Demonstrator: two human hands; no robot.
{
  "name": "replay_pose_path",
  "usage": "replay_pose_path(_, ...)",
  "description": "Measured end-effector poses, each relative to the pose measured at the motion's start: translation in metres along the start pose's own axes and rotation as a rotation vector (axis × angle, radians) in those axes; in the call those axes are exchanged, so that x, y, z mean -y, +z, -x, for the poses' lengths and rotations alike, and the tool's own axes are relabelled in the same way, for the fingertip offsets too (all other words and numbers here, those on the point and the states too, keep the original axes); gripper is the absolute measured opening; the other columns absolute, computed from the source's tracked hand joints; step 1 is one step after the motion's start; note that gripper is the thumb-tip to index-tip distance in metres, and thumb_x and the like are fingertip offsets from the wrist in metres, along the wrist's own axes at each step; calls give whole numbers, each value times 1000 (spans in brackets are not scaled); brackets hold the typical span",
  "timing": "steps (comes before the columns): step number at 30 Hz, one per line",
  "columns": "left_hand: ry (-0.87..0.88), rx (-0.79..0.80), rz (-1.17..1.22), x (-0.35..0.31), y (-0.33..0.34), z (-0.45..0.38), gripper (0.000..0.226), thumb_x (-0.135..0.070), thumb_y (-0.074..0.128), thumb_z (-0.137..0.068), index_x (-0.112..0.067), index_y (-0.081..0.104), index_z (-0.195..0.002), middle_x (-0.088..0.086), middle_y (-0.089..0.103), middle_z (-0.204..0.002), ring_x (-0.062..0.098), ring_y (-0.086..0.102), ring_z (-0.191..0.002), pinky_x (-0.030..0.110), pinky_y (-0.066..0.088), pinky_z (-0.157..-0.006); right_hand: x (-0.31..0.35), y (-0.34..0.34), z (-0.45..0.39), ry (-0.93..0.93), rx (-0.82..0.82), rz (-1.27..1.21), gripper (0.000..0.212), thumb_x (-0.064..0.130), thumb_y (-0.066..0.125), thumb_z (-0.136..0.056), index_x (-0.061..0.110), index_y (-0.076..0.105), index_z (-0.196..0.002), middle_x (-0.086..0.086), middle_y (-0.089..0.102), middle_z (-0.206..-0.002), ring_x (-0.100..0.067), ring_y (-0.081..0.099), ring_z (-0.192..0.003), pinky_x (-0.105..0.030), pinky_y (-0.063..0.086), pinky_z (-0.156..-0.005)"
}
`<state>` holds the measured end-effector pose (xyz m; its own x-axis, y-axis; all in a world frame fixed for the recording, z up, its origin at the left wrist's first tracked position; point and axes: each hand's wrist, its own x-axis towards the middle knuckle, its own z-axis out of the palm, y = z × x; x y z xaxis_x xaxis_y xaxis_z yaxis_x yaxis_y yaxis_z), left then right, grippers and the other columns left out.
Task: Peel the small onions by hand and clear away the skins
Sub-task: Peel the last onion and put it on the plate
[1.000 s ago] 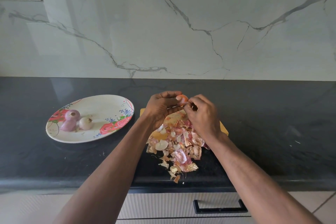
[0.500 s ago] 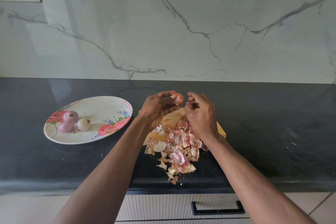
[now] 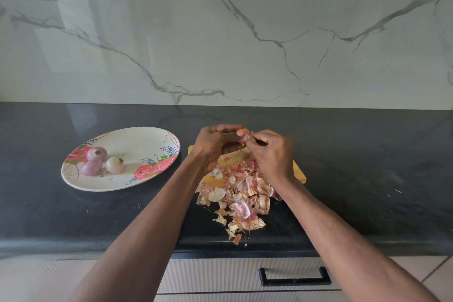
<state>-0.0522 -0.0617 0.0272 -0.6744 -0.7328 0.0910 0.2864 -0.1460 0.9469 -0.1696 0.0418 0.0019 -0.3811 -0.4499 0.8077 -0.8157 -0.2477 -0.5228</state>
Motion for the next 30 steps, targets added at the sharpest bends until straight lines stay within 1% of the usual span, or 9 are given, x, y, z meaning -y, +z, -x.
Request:
replay_pose_path(5,-16,17,-10,3,2,-1,16,6,68,-86,5,73,-101,21,74,-97,32,72,-87,46,61,-86,-4,0,-2,81,-27,39,25,16,76,-88,8,68,-66,1,60,-58,-14,53,-48,-40,45,-42)
replay_pose_path(8,-29,33,41,3,3,-1,18,4,68,-86,7,72,-102,21,74,-95,30,72,-85,43,62,-83,-5,-1,-3,176,-11,-10,29,17,77,-88,9,64,-64,0,56,-57,-7,43,-49,-36,41,-44)
replay_pose_path(11,-38,44,114,1,1,-3,17,4,64,-90,6,69,-106,23,73,-100,30,74,-88,42,62,-85,-3,1,-4,302,-12,-95,14,12,69,-92,8,74,-79,-2,68,-68,-12,57,-55,-36,46,-49)
replay_pose_path(13,-34,48,147,1,1,-3,16,5,62,-91,5,68,-106,22,74,-100,30,74,-90,42,61,-87,-2,0,-6,327,-5,-101,11,10,66,-94,9,77,-96,0,74,-83,-4,63,-59,-22,46,-49)
replay_pose_path(15,-24,50,177,-1,-1,-3,17,4,63,-90,4,68,-106,20,74,-99,28,74,-90,42,61,-88,-1,1,-6,284,21,-89,16,14,68,-94,9,75,-108,1,75,-95,4,63,-66,-12,47,-58)
replay_pose_path(18,-19,51,174,-1,-1,-4,19,6,64,-89,3,68,-107,18,74,-98,25,74,-88,42,61,-89,1,0,-6,211,25,-50,24,22,75,-89,9,76,-110,5,72,-100,-2,66,-89,-15,54,-74)
replay_pose_path(23,-7,52,121,-1,1,-1,18,9,60,-90,1,68,-104,13,76,-94,25,74,-87,41,60,-90,-2,1,-5,114,19,48,5,7,73,-90,8,76,-93,1,69,-90,-5,62,-81,-17,52,-70)
replay_pose_path(26,10,44,96,0,3,1,15,3,66,-88,1,68,-104,14,75,-90,24,73,-85,40,60,-89,-3,3,-3,57,53,118,5,2,68,-92,5,69,-89,-2,65,-89,-11,60,-78,-14,48,-67)
replay_pose_path(30,-5,51,97,0,3,0,16,1,66,-90,2,65,-106,16,74,-90,21,74,-82,35,62,-80,-5,7,-2,75,43,127,9,3,63,-94,7,62,-86,-3,61,-86,-16,58,-75,-31,51,-63)
